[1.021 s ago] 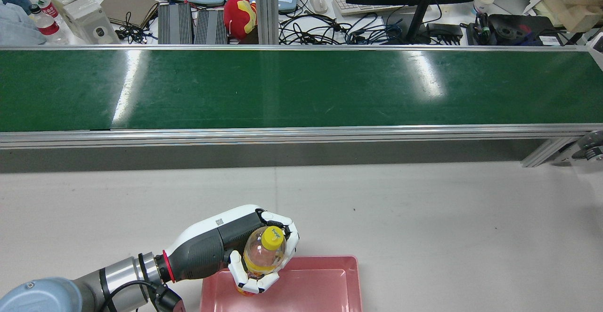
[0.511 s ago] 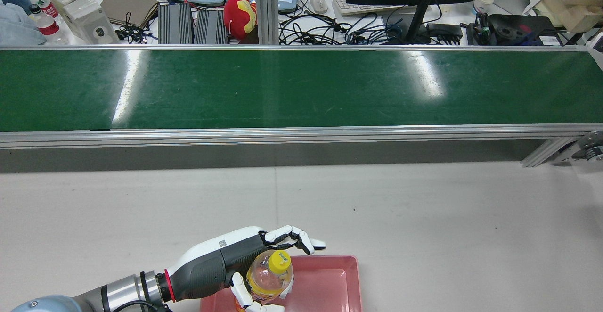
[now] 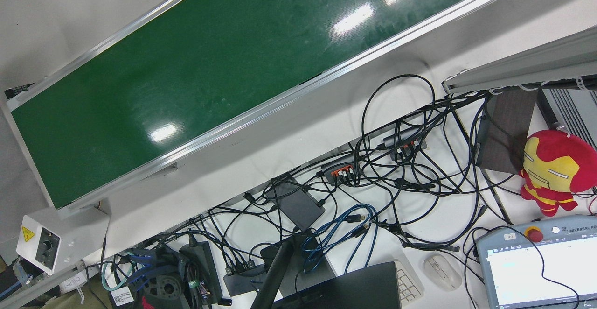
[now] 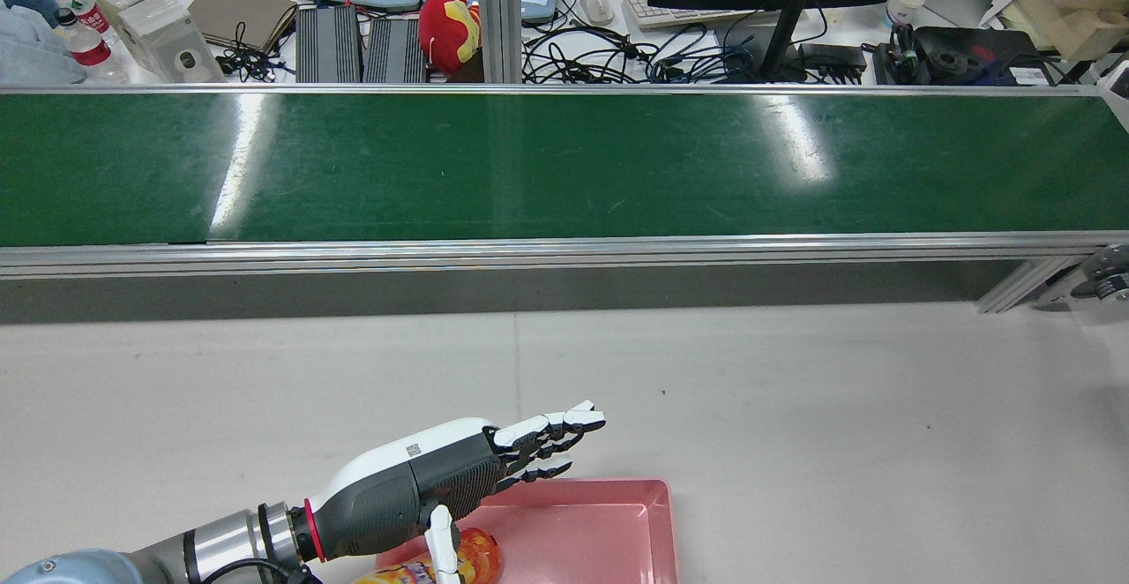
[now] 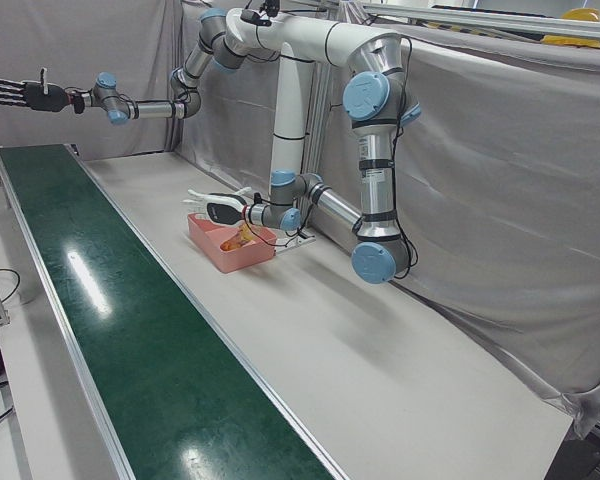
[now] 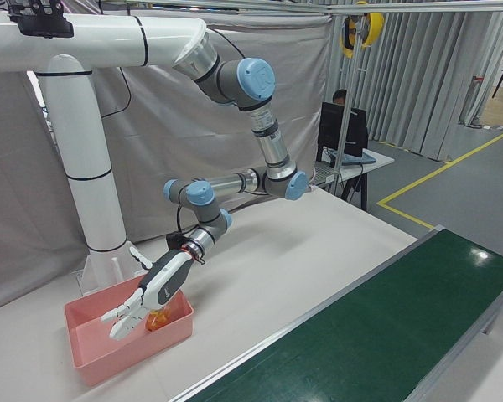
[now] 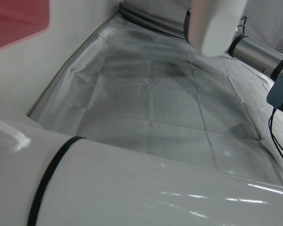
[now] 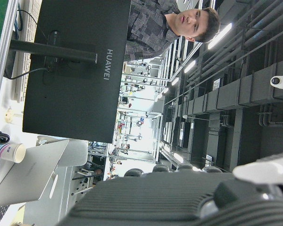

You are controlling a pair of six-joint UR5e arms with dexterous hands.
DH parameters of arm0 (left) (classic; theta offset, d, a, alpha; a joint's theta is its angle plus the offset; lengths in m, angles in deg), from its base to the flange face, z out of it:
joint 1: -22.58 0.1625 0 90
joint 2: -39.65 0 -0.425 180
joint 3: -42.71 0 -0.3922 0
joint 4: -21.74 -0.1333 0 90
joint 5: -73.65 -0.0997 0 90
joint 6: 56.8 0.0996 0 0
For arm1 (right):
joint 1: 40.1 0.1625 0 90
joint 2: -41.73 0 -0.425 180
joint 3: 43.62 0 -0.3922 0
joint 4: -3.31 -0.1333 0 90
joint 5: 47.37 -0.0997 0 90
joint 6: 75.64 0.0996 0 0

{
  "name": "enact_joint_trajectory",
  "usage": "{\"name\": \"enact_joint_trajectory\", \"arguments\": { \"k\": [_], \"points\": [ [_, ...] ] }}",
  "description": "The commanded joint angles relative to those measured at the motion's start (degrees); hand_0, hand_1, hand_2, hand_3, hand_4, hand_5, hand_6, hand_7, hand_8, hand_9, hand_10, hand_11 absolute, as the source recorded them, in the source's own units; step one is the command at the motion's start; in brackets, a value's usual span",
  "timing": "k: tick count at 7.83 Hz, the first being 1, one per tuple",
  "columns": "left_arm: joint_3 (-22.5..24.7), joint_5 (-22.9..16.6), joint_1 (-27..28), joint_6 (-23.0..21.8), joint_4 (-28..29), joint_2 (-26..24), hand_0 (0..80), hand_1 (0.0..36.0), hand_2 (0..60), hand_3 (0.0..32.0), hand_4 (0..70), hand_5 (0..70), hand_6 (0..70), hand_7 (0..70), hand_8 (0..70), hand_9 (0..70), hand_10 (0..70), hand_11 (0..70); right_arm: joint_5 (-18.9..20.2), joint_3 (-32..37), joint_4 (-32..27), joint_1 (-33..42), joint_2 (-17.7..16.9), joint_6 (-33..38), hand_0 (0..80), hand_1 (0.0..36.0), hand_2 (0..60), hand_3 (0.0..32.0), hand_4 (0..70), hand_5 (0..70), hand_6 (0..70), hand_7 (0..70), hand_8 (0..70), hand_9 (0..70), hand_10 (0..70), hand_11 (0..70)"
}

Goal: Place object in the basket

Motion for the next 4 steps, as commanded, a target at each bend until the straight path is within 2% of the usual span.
{"name": "enact_joint_trajectory", "arguments": {
  "k": [1, 3, 4],
  "points": [
    [4.8, -0.1, -4.3, -1.5, -1.0, 0.7, 79.3, 2.8, 0.0, 9.6, 5.8, 13.5, 0.0, 0.0, 4.8, 4.9, 4.0, 7.9, 0.0, 0.0, 0.0, 0.0, 0.0, 0.0, 0.0, 0.0, 0.0, 0.0, 0.0, 0.0, 0.0, 0.0, 0.0, 0.0, 0.0, 0.0],
    [5.2, -0.1, -12.1, -6.8, -0.8, 1.7, 78.4, 3.4, 0.0, 7.6, 5.8, 16.7, 0.0, 0.0, 5.6, 6.1, 5.4, 10.0, 0.0, 0.0, 0.0, 0.0, 0.0, 0.0, 0.0, 0.0, 0.0, 0.0, 0.0, 0.0, 0.0, 0.0, 0.0, 0.0, 0.0, 0.0],
    [5.2, -0.1, -16.5, -8.3, -0.9, 1.7, 79.1, 3.4, 0.0, 7.4, 5.3, 20.5, 0.0, 0.0, 7.2, 8.3, 8.1, 13.9, 0.0, 0.0, 0.0, 0.0, 0.0, 0.0, 0.0, 0.0, 0.0, 0.0, 0.0, 0.0, 0.0, 0.0, 0.0, 0.0, 0.0, 0.0]
  ]
}}
